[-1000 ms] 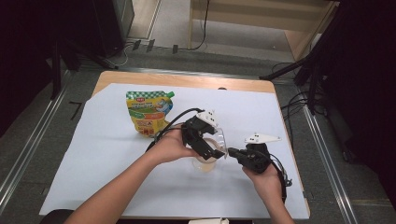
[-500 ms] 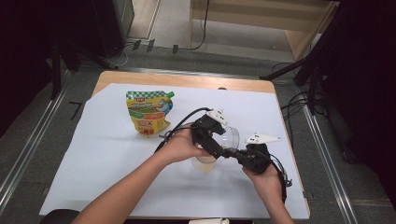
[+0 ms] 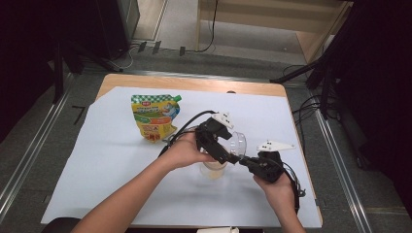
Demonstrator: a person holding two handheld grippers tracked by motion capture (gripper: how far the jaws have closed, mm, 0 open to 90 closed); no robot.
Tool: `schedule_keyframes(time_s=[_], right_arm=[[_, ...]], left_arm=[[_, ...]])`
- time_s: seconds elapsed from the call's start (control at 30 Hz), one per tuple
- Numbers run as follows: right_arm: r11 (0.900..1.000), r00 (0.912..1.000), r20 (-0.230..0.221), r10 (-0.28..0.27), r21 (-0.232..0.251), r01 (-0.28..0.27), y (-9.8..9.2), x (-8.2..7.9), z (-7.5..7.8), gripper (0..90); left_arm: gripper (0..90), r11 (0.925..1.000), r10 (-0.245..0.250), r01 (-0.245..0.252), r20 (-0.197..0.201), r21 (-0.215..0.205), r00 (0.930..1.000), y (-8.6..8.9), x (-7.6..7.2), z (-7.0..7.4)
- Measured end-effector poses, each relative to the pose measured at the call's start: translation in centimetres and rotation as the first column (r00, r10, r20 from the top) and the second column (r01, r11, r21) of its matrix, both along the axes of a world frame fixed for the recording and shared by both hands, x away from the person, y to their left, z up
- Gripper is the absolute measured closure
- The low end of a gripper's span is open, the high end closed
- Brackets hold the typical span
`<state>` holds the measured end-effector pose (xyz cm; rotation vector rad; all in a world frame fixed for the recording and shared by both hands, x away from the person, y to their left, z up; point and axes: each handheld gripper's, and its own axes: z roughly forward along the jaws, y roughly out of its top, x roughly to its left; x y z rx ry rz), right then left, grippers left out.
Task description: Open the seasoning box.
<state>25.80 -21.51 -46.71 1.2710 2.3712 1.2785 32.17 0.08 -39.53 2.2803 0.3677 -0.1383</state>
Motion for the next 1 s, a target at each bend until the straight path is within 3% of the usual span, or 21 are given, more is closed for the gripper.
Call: schedule_keyframes(time_s=[0.1, 0.27, 0.5, 0.57, 0.8, 1.0], right_arm=[[1.0, 0.9999, 0.002, -0.015, 0.016, 0.014, -0.4, -0.8, 0.4, 88.5], [0.999, 0.9998, -0.012, -0.017, 0.044, 0.017, -0.8, -2.4, 0.8, 83.7], [0.998, 0.9988, -0.033, 0.037, 0.052, -0.035, 0.8, -4.5, 0.6, 74.2], [0.997, 0.998, -0.023, 0.059, 0.048, -0.058, 1.4, -5.0, 0.6, 71.3], [0.992, 0.993, -0.017, 0.117, 0.052, -0.116, 3.0, -5.4, 0.5, 64.2], [0.987, 0.9886, -0.004, 0.151, 0.057, -0.15, 3.9, -5.6, 0.4, 62.7]], left_arm=[[12.2, 0.9998, 0.008, -0.008, -0.004, -0.018, 1.0, 1.3, 0.0, 0.7], [14.0, 0.9985, 0.053, -0.053, -0.018, -0.012, 0.9984, 3.7, 0.0, 1.0], [17.9, 0.9946, 0.103, -0.103, -0.042, -0.003, 0.9938, 7.3, 0.0, 0.9], [25.2, 0.9944, 0.1, -0.102, -0.063, -0.027, 0.993, 8.3, 0.1, 0.9], [35.5, 0.9939, 0.103, -0.106, -0.072, -0.032, 0.992, 10.3, -0.1, 1.0], [42.8, 0.9923, 0.114, -0.118, -0.106, -0.036, 0.9879, 12.7, 0.0, 1.0]])
